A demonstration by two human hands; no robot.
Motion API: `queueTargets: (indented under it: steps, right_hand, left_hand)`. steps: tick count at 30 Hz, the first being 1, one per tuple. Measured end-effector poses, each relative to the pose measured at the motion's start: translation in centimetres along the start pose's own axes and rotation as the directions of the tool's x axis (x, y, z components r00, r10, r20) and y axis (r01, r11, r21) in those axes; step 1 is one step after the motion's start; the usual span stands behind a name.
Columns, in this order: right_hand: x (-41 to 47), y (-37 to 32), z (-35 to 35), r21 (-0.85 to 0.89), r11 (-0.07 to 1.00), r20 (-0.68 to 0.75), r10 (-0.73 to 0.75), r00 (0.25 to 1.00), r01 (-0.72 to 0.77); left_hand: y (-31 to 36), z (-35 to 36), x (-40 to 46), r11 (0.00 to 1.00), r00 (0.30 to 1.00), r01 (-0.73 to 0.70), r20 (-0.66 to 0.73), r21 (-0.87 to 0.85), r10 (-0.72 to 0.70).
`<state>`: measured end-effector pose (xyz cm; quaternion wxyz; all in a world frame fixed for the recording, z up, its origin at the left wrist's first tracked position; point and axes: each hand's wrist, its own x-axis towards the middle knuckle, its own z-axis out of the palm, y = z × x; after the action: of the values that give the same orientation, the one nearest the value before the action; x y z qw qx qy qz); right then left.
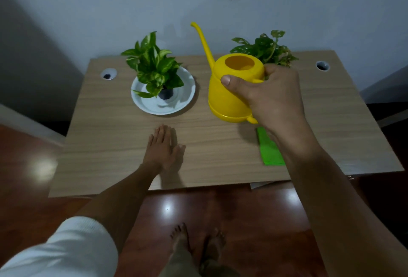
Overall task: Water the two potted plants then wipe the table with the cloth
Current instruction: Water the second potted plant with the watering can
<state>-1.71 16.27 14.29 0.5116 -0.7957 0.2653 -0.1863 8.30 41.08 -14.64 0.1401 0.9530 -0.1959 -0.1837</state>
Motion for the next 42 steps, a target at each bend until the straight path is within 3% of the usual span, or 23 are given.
queueTargets:
  steps: [13,31,42]
  right_hand:
    - [-0.5,-1.5,9.4,-0.026,1.0,0.196,0.009,0.981,-0.004]
    - [-0.7,-1.9,10.6,-0.26,0.963,0.151,0.111,0.982,-0.069]
    - [-0.3,-3.5,11.8,-0.221,0.975,0.104,0.059,0.993,-0.035]
  left_hand:
    - [-6.3,-0.3,-0.3,0.994,0.996,0.08,-0.027,-0.069,-0.082]
    - [-7.3,1.1,-0.2,0.995,0.997,0.042,-0.063,-0.092,-0.048]
    - [-7.6,1.1,-0.2,0.995,0.998,0.016,-0.053,-0.098,-0.021]
